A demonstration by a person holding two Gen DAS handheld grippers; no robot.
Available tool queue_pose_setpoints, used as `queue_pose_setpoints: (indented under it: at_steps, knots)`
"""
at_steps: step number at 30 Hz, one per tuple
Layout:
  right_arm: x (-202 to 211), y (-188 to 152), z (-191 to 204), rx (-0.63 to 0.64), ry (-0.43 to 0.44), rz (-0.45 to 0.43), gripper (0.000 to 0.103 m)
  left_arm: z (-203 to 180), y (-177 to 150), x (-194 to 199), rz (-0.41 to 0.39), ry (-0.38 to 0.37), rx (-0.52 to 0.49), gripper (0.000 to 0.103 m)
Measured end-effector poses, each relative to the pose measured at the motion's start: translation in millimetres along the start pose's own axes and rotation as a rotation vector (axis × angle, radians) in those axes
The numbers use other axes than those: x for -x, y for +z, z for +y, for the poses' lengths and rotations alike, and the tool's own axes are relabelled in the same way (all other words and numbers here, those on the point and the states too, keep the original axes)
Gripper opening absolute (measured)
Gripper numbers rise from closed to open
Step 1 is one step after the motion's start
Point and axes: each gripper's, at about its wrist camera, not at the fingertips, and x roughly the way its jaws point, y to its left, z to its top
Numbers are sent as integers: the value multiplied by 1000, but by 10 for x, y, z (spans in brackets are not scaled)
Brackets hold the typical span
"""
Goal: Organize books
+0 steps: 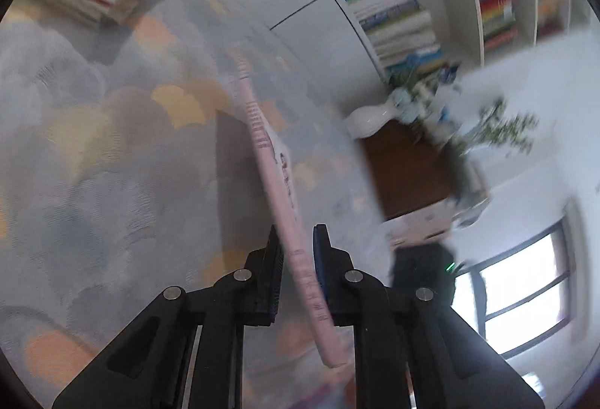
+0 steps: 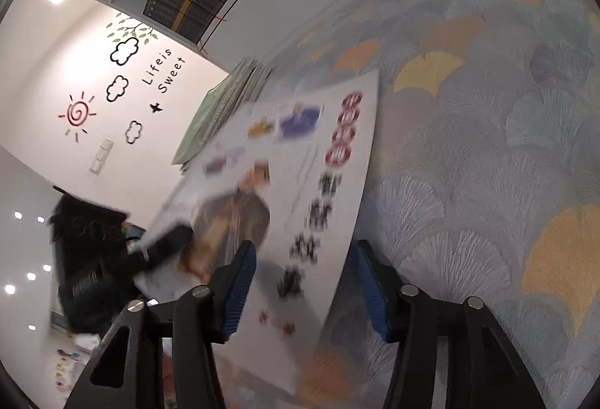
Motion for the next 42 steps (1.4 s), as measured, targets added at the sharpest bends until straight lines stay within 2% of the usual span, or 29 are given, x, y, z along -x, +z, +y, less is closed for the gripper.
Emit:
queue_pose_setpoints:
  at_steps: [2,4,6,11,14,16,18,19,23,28,35,39,42]
  knots:
    - [56,-3,-74,-58,72,15,57,35,44,-35,7,-35,39,12]
    - [97,-5,-192,-136,184,19,58,91,57,-49,18,-67,75,12]
    - [101,3,-285,-200,228,14,58,130,59,-47,16,-81,99,12]
    - [51,-22,-230,-208,196,23,56,219,63,-94,35,-125,175,12]
    - [87,-113,-207,-202,183,21,54,194,54,-99,55,-130,166,12]
    - [138,-138,-233,-227,212,-7,53,176,46,-102,69,-132,159,12]
    - [136,-121,-266,-242,250,-20,34,159,31,-77,62,-91,134,12]
    - [117,-101,-265,-240,251,-16,29,138,30,-66,52,-52,114,12]
    - [71,-80,-131,-168,180,-13,22,7,-27,-61,53,112,-4,12]
    - [182,-145,374,110,-65,-51,22,-345,-197,-18,38,297,-233,13]
    - [288,-301,744,293,-180,-30,22,-474,-375,278,32,315,-302,13]
    - [348,-446,1043,414,-235,-58,22,-640,-437,527,-24,309,-345,13]
    - [403,-480,1309,485,-240,-86,22,-764,-353,829,-93,299,-368,13]
